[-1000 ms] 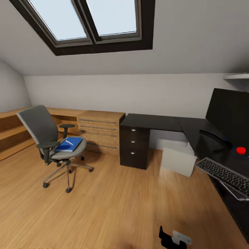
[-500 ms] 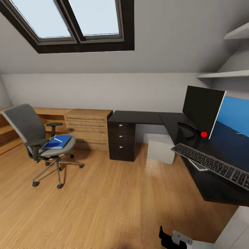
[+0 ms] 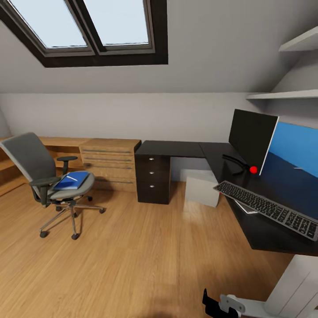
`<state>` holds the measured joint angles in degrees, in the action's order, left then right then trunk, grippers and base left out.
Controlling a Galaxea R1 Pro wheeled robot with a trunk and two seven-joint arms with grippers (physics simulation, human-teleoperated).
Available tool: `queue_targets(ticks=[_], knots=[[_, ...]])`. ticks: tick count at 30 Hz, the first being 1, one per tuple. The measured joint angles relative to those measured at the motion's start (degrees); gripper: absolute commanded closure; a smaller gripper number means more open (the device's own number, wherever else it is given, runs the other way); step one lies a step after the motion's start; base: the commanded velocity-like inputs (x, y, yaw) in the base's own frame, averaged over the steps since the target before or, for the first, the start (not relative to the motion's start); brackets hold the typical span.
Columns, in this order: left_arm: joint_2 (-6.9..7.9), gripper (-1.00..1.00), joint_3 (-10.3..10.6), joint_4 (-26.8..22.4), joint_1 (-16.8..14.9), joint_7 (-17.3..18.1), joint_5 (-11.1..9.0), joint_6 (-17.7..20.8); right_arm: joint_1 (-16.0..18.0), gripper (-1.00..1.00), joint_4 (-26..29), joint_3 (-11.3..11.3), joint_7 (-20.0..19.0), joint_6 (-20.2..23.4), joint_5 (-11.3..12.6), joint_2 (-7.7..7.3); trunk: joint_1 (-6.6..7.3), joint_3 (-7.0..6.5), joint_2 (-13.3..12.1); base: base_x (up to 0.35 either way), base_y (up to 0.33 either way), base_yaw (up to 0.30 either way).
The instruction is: In the bedroom, organize the workspace by keeping the computer under the desk, ensuring the monitor is on the desk, placing the keyboard on the desk next to the monitor, placing the mouse on the desk next to the keyboard, moving the folder from the swivel chair onto the desk next to the mouse, stacking the notebook on top of the folder with the pen on top of the notebook, and positioning the swivel chair next to the desk.
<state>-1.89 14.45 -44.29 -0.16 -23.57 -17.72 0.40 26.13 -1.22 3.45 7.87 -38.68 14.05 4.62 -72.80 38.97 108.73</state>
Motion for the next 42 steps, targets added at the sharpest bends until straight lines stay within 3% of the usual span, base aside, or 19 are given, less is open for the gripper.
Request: queue_targets(ticks=[14, 25, 34, 42], knots=[[0.04, -1.0, 0.0, 0.0, 0.0, -0.3, -0.1, -0.5, 0.0, -1.0, 0.0, 0.0, 0.0, 0.0, 0.0, -0.01, 3.06, -2.51, -5.6, -0.023, -0.005, 0.0], [0.0, -1.0, 0.2, 2.8, 0.0, 0.0, 0.0, -0.6, 0.0, -1.0, 0.0, 0.0, 0.0, 0.0, 0.0, -0.06, 5.46, -4.49, -10.0, -0.264, -0.133, 0.0], [0.0, -1.0, 0.1, 3.1, 0.0, 0.0, 0.0, -0.6, 0.0, -1.0, 0.0, 0.0, 0.0, 0.0, 0.0, -0.07, 7.45, -6.1, -13.6, -0.086, -0.026, 0.0], [-0.01, -1.0, 0.1, 3.1, 0.0, 0.0, 0.1, -0.6, 0.0, -1.0, 0.0, 0.0, -0.1, 0.0, 0.0, -0.07, 9.19, -7.54, -16.9, -0.305, -0.007, -0.052]])
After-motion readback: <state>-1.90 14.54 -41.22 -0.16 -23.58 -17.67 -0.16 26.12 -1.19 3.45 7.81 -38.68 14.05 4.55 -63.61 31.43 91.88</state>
